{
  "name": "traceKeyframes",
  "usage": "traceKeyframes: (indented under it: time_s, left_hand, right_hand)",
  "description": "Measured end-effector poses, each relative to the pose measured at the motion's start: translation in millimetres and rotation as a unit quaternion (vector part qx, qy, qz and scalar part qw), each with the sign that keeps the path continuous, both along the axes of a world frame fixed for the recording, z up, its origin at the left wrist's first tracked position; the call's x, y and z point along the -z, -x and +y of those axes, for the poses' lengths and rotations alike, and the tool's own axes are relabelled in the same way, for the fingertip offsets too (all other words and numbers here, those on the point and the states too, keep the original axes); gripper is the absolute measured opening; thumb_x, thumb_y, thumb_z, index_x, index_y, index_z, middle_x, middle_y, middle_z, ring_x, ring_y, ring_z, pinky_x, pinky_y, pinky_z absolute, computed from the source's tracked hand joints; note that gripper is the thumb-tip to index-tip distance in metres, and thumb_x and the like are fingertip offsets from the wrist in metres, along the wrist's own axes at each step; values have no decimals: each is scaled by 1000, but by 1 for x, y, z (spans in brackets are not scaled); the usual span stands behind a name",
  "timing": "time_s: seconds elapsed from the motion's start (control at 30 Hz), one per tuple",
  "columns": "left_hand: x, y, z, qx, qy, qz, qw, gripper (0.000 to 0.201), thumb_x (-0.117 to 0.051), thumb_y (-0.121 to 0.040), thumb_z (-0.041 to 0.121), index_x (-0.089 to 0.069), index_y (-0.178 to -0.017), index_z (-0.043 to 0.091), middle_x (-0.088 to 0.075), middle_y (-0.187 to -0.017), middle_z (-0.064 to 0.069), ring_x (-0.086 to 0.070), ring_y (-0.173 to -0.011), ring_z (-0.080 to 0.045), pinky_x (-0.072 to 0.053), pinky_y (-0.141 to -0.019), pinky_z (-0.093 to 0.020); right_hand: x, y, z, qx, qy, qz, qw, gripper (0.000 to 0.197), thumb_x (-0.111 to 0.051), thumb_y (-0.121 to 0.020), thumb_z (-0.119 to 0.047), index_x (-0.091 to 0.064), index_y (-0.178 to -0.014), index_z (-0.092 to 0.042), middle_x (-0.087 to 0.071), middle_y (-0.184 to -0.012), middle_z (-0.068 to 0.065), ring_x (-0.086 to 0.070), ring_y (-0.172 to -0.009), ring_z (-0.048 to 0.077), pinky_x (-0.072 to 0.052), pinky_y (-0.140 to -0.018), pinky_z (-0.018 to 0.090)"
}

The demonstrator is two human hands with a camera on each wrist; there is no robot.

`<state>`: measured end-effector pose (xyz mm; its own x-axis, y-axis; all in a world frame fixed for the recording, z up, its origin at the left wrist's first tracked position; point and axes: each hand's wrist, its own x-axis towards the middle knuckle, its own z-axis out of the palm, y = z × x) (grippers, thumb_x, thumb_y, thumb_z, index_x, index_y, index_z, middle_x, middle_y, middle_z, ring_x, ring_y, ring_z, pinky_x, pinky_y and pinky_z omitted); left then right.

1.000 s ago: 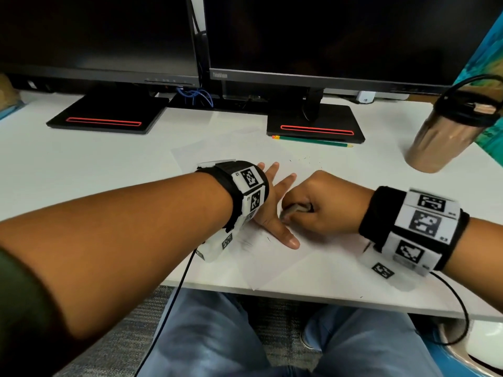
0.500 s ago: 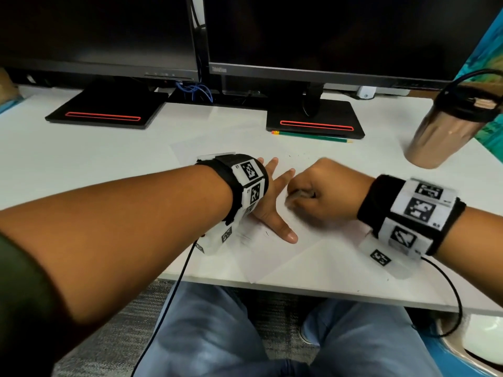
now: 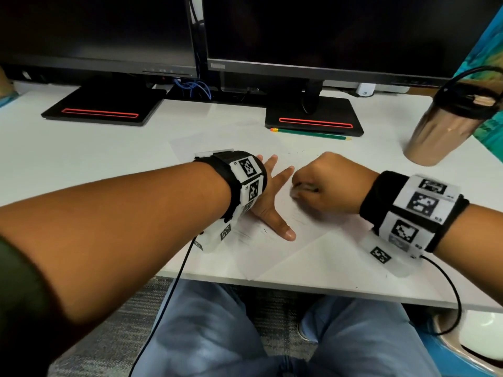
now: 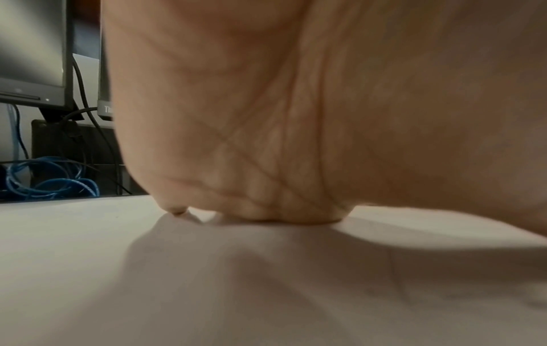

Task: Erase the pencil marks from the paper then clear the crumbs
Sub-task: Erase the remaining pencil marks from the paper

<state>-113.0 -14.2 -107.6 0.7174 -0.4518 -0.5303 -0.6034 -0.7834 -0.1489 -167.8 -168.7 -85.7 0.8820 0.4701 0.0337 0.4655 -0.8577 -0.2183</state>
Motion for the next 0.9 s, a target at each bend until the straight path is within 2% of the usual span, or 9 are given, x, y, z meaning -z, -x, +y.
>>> traceKeyframes:
  time_s: [0.07, 0.2, 0.3, 0.37, 0.47, 0.53, 0.67, 0.77, 0.9]
  left_hand:
    - [0, 0, 0, -1, -2, 2, 1000, 142, -55, -53, 95, 31, -149, 35, 31, -160, -8, 17, -150, -37, -4, -118, -61]
    - [1, -2, 1, 2, -4, -5, 1000, 144, -52, -49, 99, 31, -148, 36, 30, -161, -8, 15, -150, -38, -5, -118, -61]
    - [2, -2, 0, -1, -7, -2, 1000, 144, -53, -49, 98, 32, -148, 36, 31, -160, -8, 16, -150, -38, -5, -118, -61]
    - [2, -2, 0, -2, -6, 0, 1000, 144, -53, -49, 98, 32, -148, 36, 32, -160, -8, 17, -150, -38, -5, -118, -61]
    - [1, -2, 1, -5, -4, 3, 1000, 144, -53, -49, 98, 32, -147, 37, 32, -160, -8, 18, -150, -38, -3, -118, -61]
    - [1, -2, 0, -2, -5, -1, 1000, 144, -53, -49, 98, 32, -148, 36, 31, -161, -8, 16, -150, -38, -4, -118, -61]
    - [2, -3, 1, -1, -9, 0, 1000, 145, -53, -47, 98, 32, -148, 37, 32, -160, -8, 17, -150, -39, -4, -118, -61]
    - [0, -2, 0, -6, -6, 7, 1000, 145, -54, -48, 97, 32, -147, 37, 32, -160, -7, 18, -150, -38, -3, -118, -61]
    - [3, -4, 0, -2, -13, 5, 1000, 147, -54, -45, 98, 33, -147, 37, 33, -160, -7, 18, -150, -38, -4, -118, -61]
  right_hand:
    - [2, 9, 6, -40, -18, 41, 998, 8, -64, -87, -23, -70, -81, -26, -67, -66, -4, -55, -57, 11, -42, -57, 17]
    - [1, -1, -3, 25, -12, 22, 999, 10, -64, -87, -24, -72, -85, -19, -61, -62, -7, -50, -53, 2, -42, -61, 24]
    - [4, 3, 3, -5, -21, 21, 1000, 7, -66, -86, -22, -72, -83, -18, -54, -56, -12, -50, -50, 3, -39, -57, 23]
    - [4, 8, 5, -7, -36, 66, 997, 10, -69, -85, -26, -74, -83, -18, -62, -62, -15, -57, -59, 0, -43, -59, 19]
    - [3, -2, -4, 55, -18, 43, 997, 15, -68, -86, -31, -75, -87, -19, -67, -70, -7, -57, -63, 6, -49, -65, 26]
    - [4, -2, -4, 46, -3, 27, 999, 15, -65, -86, -29, -74, -85, -17, -67, -68, -4, -57, -61, 9, -51, -65, 29]
    - [3, 4, -2, 24, -33, 81, 996, 12, -69, -85, -31, -76, -86, -21, -71, -73, -9, -61, -65, 6, -48, -64, 22]
    - [2, -3, -10, 64, -19, 35, 997, 15, -66, -86, -30, -75, -86, -17, -71, -75, -2, -62, -67, 13, -51, -67, 29]
    - [5, 11, 1, -13, -26, 79, 996, 14, -65, -85, -28, -74, -82, -18, -68, -67, -3, -58, -59, 9, -48, -61, 25]
